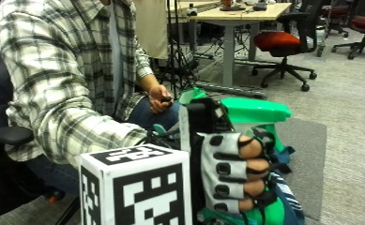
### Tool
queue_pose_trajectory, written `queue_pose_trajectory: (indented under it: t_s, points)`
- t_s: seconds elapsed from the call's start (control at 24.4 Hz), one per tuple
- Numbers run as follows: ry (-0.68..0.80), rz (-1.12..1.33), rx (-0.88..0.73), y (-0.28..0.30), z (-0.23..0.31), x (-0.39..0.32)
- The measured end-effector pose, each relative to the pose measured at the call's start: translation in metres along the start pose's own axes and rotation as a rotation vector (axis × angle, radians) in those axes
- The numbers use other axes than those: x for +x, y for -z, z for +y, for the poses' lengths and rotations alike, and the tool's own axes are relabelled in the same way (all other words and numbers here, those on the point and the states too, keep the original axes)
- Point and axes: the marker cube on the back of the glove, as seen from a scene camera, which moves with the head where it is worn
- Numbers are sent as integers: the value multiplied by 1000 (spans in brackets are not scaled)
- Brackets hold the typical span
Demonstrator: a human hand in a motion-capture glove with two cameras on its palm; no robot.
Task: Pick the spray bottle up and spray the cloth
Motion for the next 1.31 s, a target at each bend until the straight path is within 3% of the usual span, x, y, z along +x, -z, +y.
queue_pose_trajectory:
  t_s: [0.33,0.7,0.94,1.31]
  points:
    - [169,-77,-188,36,23,-94]
    - [178,-32,-497,51,33,-154]
    - [257,82,-758,47,37,-208]
    - [211,248,-954,4,43,-242]
